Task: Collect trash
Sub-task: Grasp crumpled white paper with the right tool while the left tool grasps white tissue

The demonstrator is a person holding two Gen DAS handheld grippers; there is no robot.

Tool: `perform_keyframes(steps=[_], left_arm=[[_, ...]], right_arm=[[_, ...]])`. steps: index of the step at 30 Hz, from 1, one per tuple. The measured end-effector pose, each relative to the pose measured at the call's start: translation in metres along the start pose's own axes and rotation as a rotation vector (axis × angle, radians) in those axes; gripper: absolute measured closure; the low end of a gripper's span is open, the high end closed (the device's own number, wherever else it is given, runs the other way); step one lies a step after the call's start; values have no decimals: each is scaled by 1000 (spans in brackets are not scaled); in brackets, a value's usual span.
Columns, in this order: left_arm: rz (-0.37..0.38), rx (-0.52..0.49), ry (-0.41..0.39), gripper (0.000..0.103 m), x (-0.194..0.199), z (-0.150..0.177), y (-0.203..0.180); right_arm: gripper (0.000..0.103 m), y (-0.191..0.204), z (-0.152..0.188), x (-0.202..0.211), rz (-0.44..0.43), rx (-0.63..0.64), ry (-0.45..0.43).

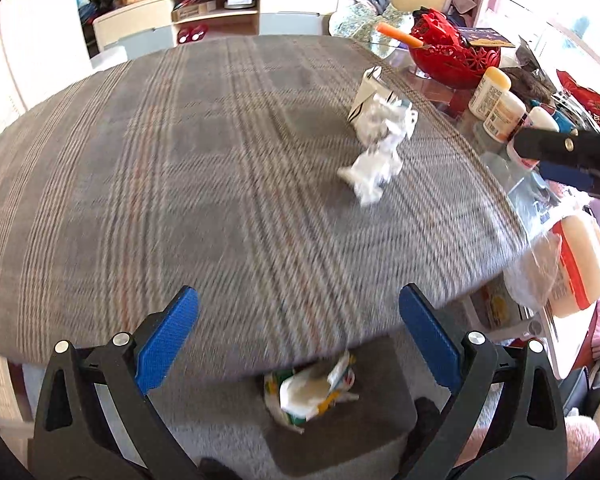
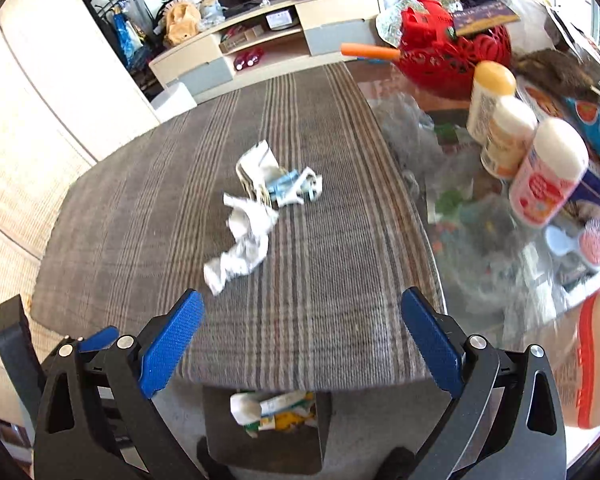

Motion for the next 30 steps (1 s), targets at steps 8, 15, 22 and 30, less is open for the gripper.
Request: perform_keyframes(steps=[8, 15, 22, 30], left_arm=[[3, -31, -20, 8, -26, -38, -11], [7, -44, -22, 9, -38, -47, -8], [38, -50, -8, 19, -57, -58, -12], [97, -72, 8, 71, -77, -63, -25]], right_arm=[[11, 15, -34, -32, -69, -13, -15], [62, 31, -40, -63, -155, 10, 31], [66, 43, -41, -80, -134, 56, 39], [100, 36, -39, -83, -104, 77, 49]])
Point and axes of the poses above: each gripper's, at about its wrist camera, not at the fingertips, and x roughly against the way its jaws point, y to its left, z to its underside, the point moved 7 cm from there along -x, roughly the way its jaws point, and after that the axes turned 7 degrees about z, right-handed, at the moved point
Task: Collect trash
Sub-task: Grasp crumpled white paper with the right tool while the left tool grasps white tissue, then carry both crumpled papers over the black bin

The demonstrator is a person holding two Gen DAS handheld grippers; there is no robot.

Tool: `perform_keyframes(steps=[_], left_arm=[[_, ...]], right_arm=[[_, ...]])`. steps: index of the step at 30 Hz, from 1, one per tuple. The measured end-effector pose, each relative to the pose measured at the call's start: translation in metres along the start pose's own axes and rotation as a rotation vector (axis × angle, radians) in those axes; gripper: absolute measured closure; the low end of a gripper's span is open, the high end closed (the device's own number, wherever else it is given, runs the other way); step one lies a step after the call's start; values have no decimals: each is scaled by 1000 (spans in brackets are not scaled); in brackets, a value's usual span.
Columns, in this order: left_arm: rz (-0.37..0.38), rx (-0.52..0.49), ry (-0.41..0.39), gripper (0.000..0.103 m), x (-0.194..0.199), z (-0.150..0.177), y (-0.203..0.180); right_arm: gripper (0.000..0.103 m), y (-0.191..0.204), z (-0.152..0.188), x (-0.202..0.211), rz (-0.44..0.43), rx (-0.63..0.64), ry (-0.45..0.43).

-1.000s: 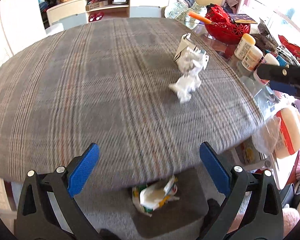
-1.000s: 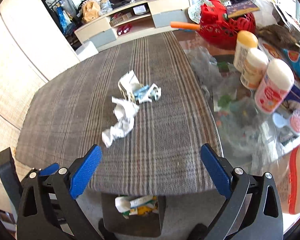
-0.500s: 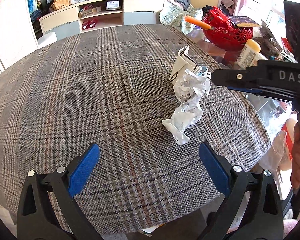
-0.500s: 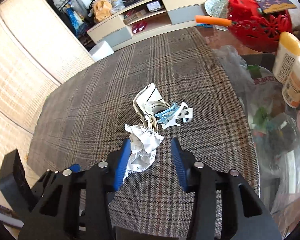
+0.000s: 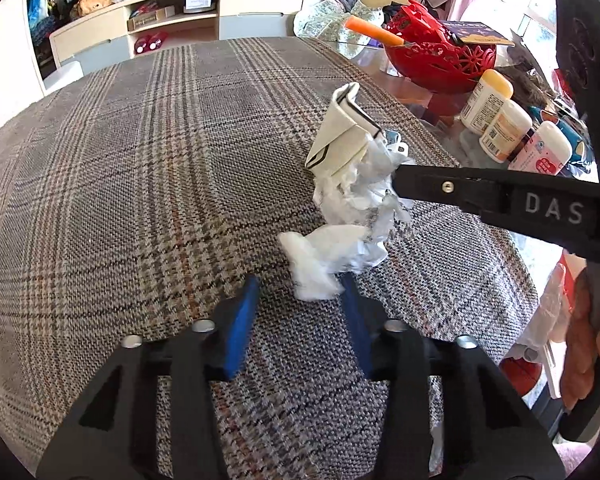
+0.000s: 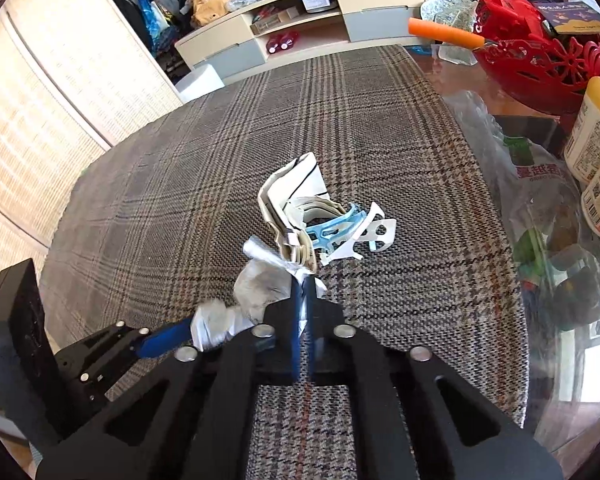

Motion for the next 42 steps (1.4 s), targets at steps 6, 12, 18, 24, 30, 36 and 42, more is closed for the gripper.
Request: perform_keyframes(steps=[6, 12, 18, 24, 30, 36, 42], left_arm=[[28, -10, -14, 102, 3, -4, -5], [-3, -39, -33, 103, 29, 0, -9], [-39, -22, -70, 103, 76, 7, -10], [-103, -21, -114, 103, 135, 29, -15], [-119, -2, -136, 103, 182, 65, -24], [-101, 28, -138, 103, 205, 115, -34], [-79, 48, -76, 103, 186, 165, -41]], right_arm=[[101, -4, -2, 20, 21, 20, -28], [101, -3, -3, 49, 34, 38, -66], [100, 3, 4, 87, 55, 50, -99], [100, 16, 29, 132, 63, 71, -128], [100, 26, 62, 164, 64, 83, -141], [100, 30, 112, 174, 75, 101, -119], [100, 26, 163, 150, 41, 80, -51]])
Point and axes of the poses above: each gripper's, at about its wrist camera, not at the fingertips, and x roughly against the way its jaws point, y to its left, z to its underside, the point moved 7 cm from there along -x, roughly the way its jaws point, and after that the axes turned 7 degrees about z, right-handed, at the moved point
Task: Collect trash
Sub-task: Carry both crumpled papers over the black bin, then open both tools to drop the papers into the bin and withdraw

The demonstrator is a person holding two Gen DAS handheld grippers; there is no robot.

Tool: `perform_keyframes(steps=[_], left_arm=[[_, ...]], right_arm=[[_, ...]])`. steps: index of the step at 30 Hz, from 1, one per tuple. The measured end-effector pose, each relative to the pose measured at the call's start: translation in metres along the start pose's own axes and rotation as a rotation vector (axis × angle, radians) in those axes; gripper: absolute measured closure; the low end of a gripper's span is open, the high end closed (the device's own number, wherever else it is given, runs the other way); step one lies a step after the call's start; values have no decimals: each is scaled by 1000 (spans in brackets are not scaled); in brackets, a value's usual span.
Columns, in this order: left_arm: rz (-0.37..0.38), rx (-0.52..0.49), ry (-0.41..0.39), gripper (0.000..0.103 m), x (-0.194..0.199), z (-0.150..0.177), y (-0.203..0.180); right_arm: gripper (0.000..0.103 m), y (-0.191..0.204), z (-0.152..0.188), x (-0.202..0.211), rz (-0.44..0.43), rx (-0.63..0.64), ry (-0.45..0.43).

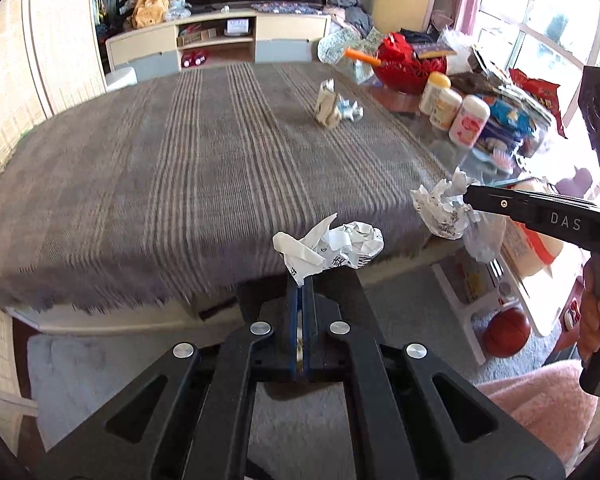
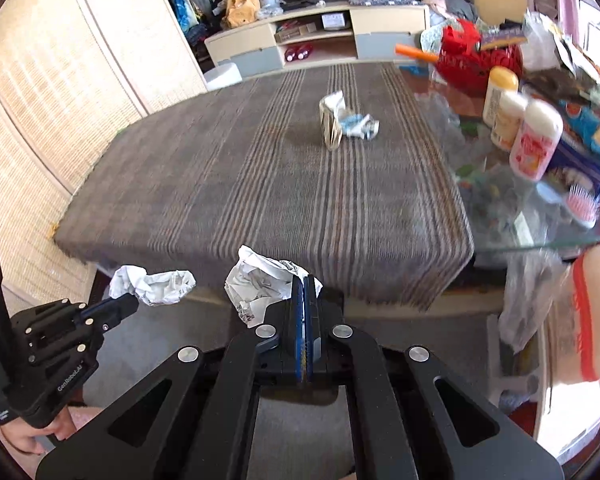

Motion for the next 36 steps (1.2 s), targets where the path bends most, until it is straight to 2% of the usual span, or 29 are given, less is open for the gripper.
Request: perform_keyframes(steps=[7, 12, 20, 28, 30, 36], left_arm=[[27, 39, 90, 103, -38, 50, 3], [42, 82, 147, 103, -70, 74, 11], [75, 150, 222, 103, -111, 93, 25], [75, 152, 267, 102, -136, 97, 26], [70, 161, 286, 102, -142, 102, 31], [69, 184, 287, 100, -146, 100, 39]], right_arm=[[100, 6, 54, -40, -17, 7, 94], [100, 6, 75, -73, -17, -2, 154], [100, 3, 86, -111, -14, -10, 210], [100, 3, 88, -136, 12, 4, 258], [97, 4, 87, -140, 7, 6, 265], [97, 9, 84, -146, -12, -2, 277]])
Point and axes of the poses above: each gripper's, at about its wrist camera, not at the fingertips, and x roughly against the way its jaws point, y to its left, z to its underside, the point moved 7 cm from there along -x, roughly the way its jaws point, and after that the axes turned 7 degrees about z, right-handed, at the moved point
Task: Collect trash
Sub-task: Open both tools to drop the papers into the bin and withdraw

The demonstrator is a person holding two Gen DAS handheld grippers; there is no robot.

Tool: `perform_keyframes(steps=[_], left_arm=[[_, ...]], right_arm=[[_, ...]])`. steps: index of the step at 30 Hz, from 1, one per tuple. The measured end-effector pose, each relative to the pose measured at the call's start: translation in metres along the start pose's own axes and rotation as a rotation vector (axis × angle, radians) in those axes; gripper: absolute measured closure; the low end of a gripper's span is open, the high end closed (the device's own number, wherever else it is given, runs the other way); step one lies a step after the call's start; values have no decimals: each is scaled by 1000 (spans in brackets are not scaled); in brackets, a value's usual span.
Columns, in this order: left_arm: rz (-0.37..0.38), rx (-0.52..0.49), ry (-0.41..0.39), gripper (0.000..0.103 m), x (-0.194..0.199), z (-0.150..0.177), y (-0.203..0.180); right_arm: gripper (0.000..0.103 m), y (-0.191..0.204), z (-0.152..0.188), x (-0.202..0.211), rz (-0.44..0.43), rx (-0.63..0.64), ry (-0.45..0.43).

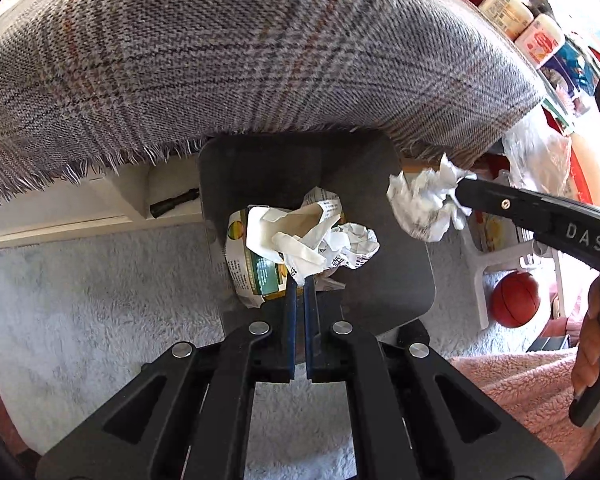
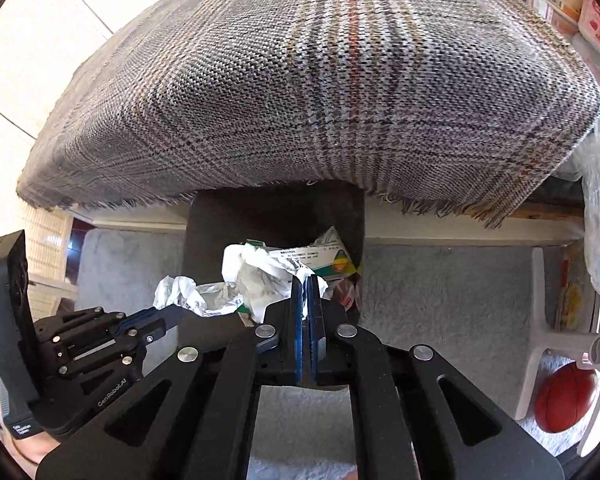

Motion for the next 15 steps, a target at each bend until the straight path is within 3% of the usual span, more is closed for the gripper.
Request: perform_keyframes(steps=[3, 5, 9, 10, 11, 12, 13, 15], left_arm=[[0, -2, -9, 85, 3, -2, 0], [-10, -7, -18, 58, 6, -3, 0], [-40, -16, -37, 46, 15, -3, 4], [-42, -13, -42, 43, 18, -2, 5], [-45, -11, -47, 39, 20, -2, 7], [-49, -11, -54, 38, 22, -1, 8], [-51, -12, -61, 38, 25, -1, 9], [-55, -16, -73, 36, 28, 1, 9]], right_arm=[[96, 3, -1, -4, -6, -1, 11], [96, 4, -1, -5, -4, -5, 15], [94, 1, 1, -6, 16, -12, 20], [89, -1, 1, -5, 22, -15, 17], [69, -3, 1, -4, 29, -19, 11], [40, -4, 1, -3, 35, -22, 6], [35, -6, 1, -1, 43, -27, -6], [35, -7, 0, 3, 59, -21, -26]])
Point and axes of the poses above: each gripper's, at about its wrist camera, not at the fingertips, and x roughly against the way its jaws point, y to its left, z to its underside, the point moved 7 cm from there along -x, roughly the way its jaws point, and after that the axes turned 7 degrees about z, right-handed, at the moved point
